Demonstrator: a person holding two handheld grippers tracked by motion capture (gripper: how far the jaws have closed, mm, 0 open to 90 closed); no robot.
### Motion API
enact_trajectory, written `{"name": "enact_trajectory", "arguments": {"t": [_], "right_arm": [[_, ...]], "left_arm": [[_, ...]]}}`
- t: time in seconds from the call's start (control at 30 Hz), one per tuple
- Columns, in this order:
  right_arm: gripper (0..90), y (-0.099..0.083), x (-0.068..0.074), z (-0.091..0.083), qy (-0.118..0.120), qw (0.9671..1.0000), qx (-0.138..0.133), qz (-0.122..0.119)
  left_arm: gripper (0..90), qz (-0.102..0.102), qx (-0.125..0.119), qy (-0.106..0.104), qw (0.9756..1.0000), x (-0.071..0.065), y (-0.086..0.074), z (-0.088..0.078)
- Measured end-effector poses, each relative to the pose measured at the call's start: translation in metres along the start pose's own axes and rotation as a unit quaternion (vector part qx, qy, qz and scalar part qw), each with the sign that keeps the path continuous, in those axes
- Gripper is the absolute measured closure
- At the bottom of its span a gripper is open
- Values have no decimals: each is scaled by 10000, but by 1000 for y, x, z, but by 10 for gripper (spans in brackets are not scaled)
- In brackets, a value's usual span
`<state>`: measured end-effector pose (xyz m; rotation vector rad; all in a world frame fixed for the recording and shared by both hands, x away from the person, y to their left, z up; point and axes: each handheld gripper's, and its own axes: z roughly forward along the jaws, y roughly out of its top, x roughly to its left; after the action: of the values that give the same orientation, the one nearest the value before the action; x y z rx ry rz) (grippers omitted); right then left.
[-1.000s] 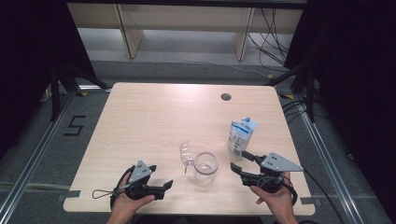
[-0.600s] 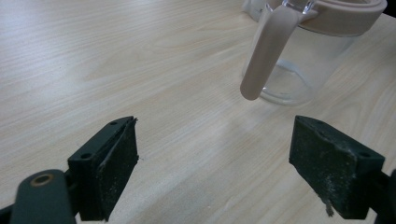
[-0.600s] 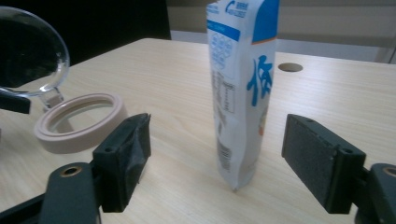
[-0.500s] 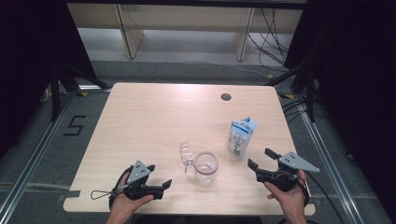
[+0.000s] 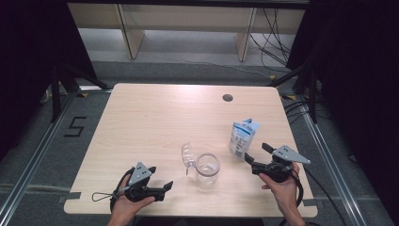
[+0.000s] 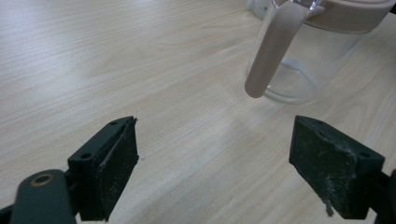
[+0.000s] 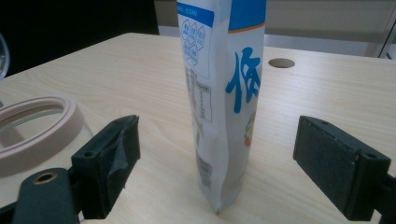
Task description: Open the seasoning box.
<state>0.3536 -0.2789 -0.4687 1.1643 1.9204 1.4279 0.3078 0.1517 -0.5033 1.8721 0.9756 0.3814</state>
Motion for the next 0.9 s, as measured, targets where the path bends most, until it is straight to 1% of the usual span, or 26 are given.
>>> {"name": "enact_trajectory", "arguments": {"t": [0.03, 0.07, 0.1, 0.13, 0.17, 0.2, 0.23, 0.27, 0.3, 0.33, 0.37, 0.4, 0.43, 0.47, 0.5, 0.53, 0.57, 0.6, 0.63, 0.67, 0.7, 0.77, 0.8, 0.83, 0.87, 0.9], "right_arm": [[159, 1, 0, 4, -33, 10000, -8, 19], [160, 1, -1, 8, 8, 10000, -61, -12], [160, 0, 0, 13, -75, 9999, -72, 18], [160, 1, -2, 18, -41, 10000, -80, -23], [162, 0, 0, 23, -56, 9999, -66, 127], [162, 0, 0, 27, -41, 9999, -73, 152], [162, 0, -2, 31, -32, 9999, -116, 21], [162, 0, 0, 35, -58, 9999, -74, 45], [162, 0, -2, 39, -96, 9999, -79, -46], [162, 0, 0, 43, -40, 10000, -44, 73], [163, -1, 1, 47, -102, 9999, -39, 85], [163, -1, 1, 50, -38, 9999, -77, 102], [165, -1, 0, 54, -5, 10000, -37, 82], [165, -2, 4, 56, -35, 9998, -33, 218], [165, -2, 2, 61, -74, 10000, -18, -5], [165, -2, 6, 62, -129, 9998, 25, 175], [163, -2, 3, 66, -74, 9999, -25, 113], [162, -2, 3, 67, -144, 9998, -47, 87], [163, -3, 3, 69, -72, 9998, -86, 191], [166, -3, 4, 70, -156, 9996, -91, 237], [170, -3, 1, 73, -172, 9997, -144, 123], [170, -5, 1, 78, -205, 9994, -211, 162], [170, -5, 1, 79, -196, 9995, -161, 190], [165, -6, 5, 80, -260, 9990, -134, 331], [165, -6, 3, 83, -227, 9995, -158, 128], [162, -7, 6, 85, -352, 9992, -87, 158]], "left_arm": [[150, -8, 9, 16, 10000, 0, 0, 0], [150, -11, 21, 24, 10000, 0, 0, 0], [150, -12, 18, -2, 10000, 0, 0, 0], [150, -8, 15, -24, 10000, 0, 0, 1], [151, -2, 15, -25, 10000, 0, 0, 0], [151, -5, 29, 5, 10000, 0, 0, 0], [151, -6, 23, 6, 10000, 0, 0, 0], [151, -7, 20, 10, 10000, 0, 0, 0], [151, -9, 21, 6, 10000, 0, 0, 0], [151, -3, 22, 10, 10000, 0, 0, 0], [151, 10, 11, -30, 10000, 0, 0, 0], [151, -8, 24, 3, 10000, 0, 0, 0], [151, -8, 23, -2, 10000, 0, 0, 0], [151, -3, 10, -19, 10000, 0, 0, 0], [151, 6, 0, -35, 10000, 0, 0, 0], [151, 77, 10, -21, 10000, -1, 1, -1], [151, 76, 13, -20, 10000, -1, 1, -1], [151, 62, -24, -53, 10000, 0, 1, 0], [151, 58, -19, -51, 10000, 0, 1, 0], [151, 54, -20, -52, 10000, 0, 1, -1], [151, 59, -25, -57, 10000, 0, 1, -1], [151, 60, -21, -67, 10000, 0, 1, 0], [151, 58, -21, -67, 10000, 0, 1, 0], [151, 11, -46, -76, 10000, -1, 1, 0], [151, 10, -26, -73, 10000, -1, 1, 0], [151, 33, -15, -77, 10000, -1, 1, -1]]}}
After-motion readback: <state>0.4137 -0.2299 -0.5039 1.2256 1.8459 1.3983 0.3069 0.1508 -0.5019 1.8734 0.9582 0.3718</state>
